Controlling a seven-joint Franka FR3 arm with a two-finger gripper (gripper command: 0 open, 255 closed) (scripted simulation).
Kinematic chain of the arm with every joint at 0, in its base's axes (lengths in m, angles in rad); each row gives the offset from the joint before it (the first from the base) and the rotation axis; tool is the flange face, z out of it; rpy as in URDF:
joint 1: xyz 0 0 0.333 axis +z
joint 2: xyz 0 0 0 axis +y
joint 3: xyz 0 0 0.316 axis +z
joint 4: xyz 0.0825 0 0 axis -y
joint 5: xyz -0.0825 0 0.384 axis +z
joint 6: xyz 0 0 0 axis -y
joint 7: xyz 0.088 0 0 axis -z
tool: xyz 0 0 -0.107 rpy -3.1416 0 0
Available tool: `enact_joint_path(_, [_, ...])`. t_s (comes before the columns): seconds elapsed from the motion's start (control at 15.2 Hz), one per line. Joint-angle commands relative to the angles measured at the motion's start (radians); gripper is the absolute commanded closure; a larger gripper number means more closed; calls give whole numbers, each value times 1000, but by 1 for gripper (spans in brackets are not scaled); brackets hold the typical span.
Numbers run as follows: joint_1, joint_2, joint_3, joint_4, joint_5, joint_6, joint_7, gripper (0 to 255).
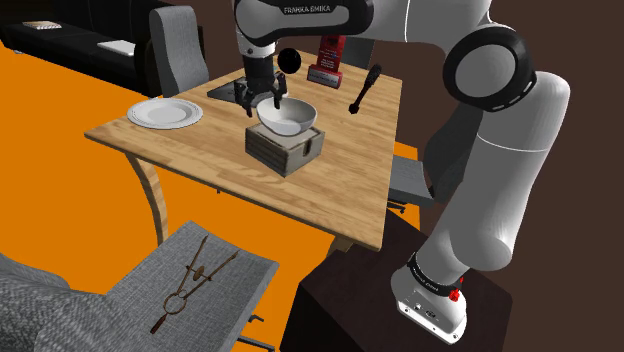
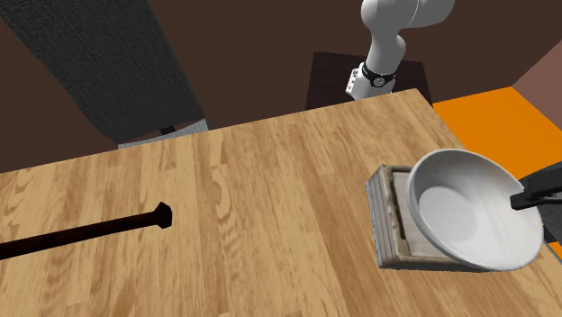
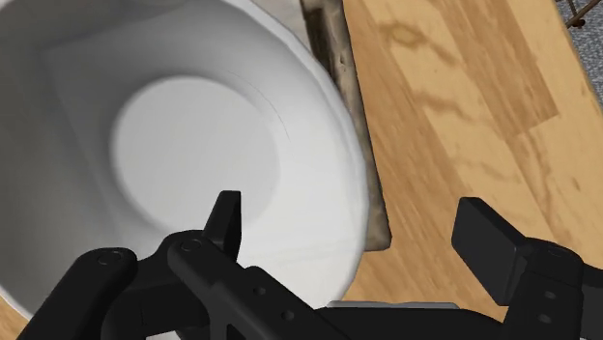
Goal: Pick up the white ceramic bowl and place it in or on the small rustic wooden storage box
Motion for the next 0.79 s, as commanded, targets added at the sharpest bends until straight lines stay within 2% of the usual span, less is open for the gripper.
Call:
enact_joint_path(0.0, [0,0,0,0,0,0,0,0])
enact_joint_path(0.26, [10,28,4,166,1,-139,-5,0])
enact_joint_path(0.73, [10,28,4,166,1,-139,-5,0])
